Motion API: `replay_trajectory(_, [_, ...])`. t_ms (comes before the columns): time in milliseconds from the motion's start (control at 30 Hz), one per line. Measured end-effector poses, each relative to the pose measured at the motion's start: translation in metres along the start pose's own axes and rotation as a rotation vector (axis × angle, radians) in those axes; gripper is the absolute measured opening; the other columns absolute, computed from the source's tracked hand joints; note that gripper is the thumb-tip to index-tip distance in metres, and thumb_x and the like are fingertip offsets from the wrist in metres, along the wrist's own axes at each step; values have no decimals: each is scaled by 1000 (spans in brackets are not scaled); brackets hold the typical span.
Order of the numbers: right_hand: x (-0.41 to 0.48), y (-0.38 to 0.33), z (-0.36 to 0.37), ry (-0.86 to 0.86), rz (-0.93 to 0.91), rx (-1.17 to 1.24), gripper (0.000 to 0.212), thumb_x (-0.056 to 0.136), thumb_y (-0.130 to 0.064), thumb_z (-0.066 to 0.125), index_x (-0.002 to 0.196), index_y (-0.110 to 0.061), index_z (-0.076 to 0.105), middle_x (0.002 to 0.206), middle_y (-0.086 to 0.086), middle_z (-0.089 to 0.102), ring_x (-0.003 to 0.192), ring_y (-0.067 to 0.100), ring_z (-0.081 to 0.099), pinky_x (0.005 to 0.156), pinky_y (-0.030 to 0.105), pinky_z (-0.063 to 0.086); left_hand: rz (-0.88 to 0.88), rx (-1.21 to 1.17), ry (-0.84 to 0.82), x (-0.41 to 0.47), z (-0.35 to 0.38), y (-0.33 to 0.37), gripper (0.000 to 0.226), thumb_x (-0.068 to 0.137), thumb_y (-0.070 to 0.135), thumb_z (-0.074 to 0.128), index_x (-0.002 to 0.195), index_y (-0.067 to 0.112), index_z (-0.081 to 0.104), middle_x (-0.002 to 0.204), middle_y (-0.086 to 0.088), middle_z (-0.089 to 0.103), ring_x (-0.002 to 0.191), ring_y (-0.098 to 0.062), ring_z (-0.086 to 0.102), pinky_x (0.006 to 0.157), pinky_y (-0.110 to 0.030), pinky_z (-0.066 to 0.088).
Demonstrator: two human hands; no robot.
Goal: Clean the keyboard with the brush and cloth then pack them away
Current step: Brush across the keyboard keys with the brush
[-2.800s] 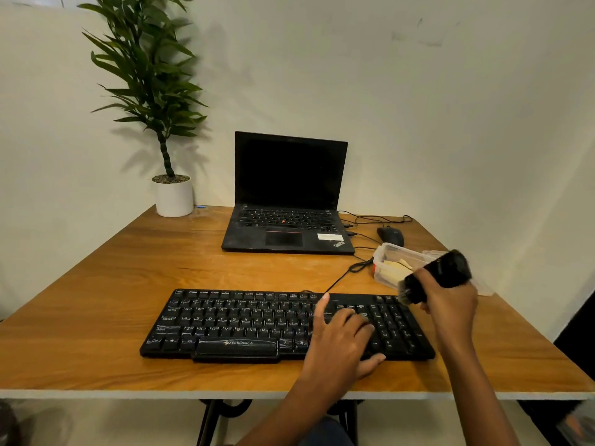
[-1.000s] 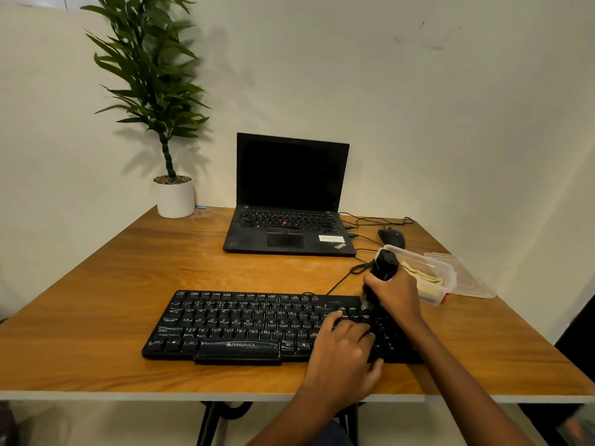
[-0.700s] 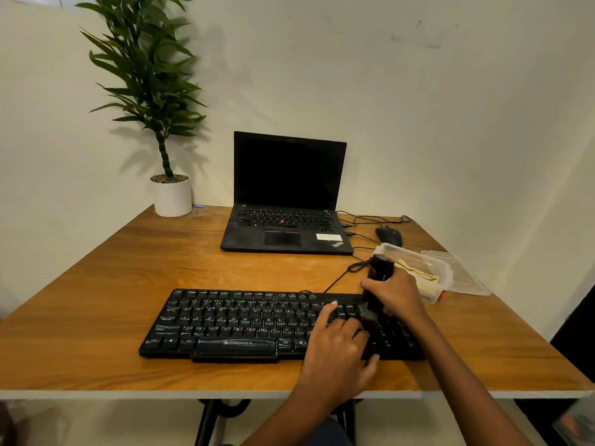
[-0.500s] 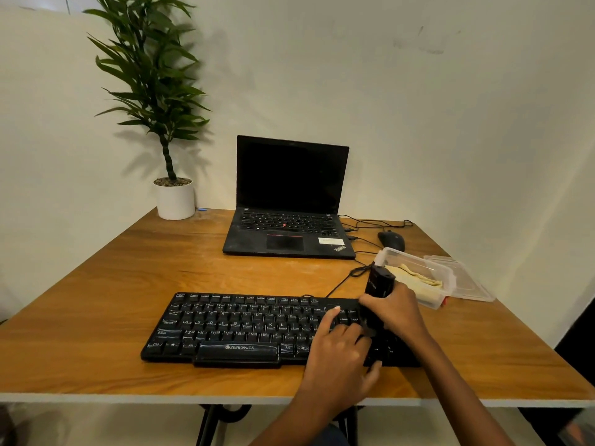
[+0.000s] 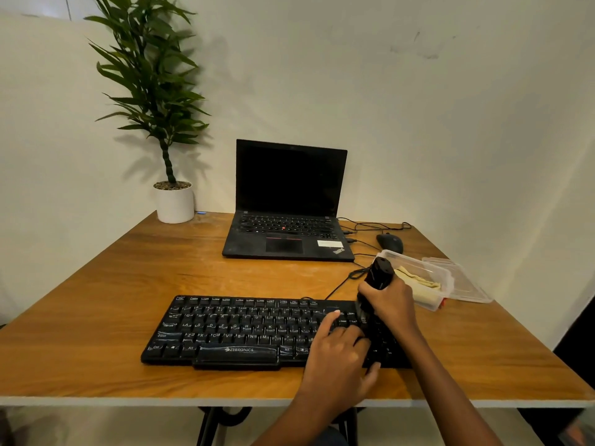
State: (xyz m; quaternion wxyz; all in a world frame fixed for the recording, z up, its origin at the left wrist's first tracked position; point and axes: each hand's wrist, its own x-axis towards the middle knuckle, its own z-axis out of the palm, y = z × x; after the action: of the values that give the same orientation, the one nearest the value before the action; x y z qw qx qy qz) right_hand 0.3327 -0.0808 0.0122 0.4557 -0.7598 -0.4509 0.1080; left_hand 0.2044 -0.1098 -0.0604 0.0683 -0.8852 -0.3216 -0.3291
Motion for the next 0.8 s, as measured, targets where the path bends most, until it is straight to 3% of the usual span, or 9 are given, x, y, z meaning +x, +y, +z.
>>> replay_trajectory(100, [-5, 1, 2, -10, -9, 24, 16, 73, -23, 68, 79, -10, 61, 74, 5, 64, 74, 21, 62, 62, 31, 48, -2, -14, -3, 0, 1, 0, 31, 76, 54, 53, 81, 29, 71, 79, 13, 63, 70, -2, 60, 109, -30, 20])
replay_trajectory(200, [-12, 3, -12, -127, 56, -34, 16, 72, -22, 70, 68, -15, 56, 69, 3, 62, 68, 18, 60, 64, 37, 52, -7, -12, 7, 1, 2, -1, 32, 75, 55, 52, 80, 29, 70, 78, 13, 62, 70, -3, 60, 108, -30, 23])
replay_trajectory(333, [-10, -3, -23, -196, 59, -75, 20, 76, -24, 69, 67, -18, 51, 67, 2, 59, 57, 16, 58, 48, 28, 47, -6, -13, 4, 0, 0, -4, 37, 77, 56, 46, 87, 31, 71, 85, 14, 64, 75, -3, 61, 105, -31, 26])
replay_trajectory(467, [-2, -10, -25, -76, 44, 322, 21, 77, -19, 72, 74, -26, 53, 79, 2, 64, 67, 11, 59, 56, 27, 50, -12, -12, -41, -9, -1, -11, 41, 81, 54, 41, 98, 31, 70, 98, 16, 65, 87, 1, 62, 105, -34, 27])
replay_trajectory(533, [6, -9, -27, -180, 35, 381, 22, 76, -19, 74, 80, -26, 53, 82, 0, 64, 72, 13, 62, 64, 33, 54, 5, -3, -60, -12, 1, -11, 39, 82, 52, 41, 97, 30, 70, 97, 16, 66, 90, 2, 62, 107, -34, 25])
replay_trajectory(700, [22, -13, -36, -595, -143, 104, 24, 75, -16, 75, 90, -23, 57, 87, -3, 65, 75, 5, 62, 56, 11, 49, 8, -1, -47, -12, 3, -11, 35, 81, 50, 48, 99, 30, 70, 99, 16, 66, 94, 2, 61, 107, -34, 26])
replay_trajectory(800, [34, -16, -40, -792, -195, -61, 27, 75, -12, 74, 95, -19, 58, 90, 0, 65, 81, 11, 63, 64, 13, 51, 15, 10, -31, -13, 4, -11, 33, 80, 51, 52, 99, 30, 70, 99, 16, 65, 94, 2, 60, 107, -34, 26])
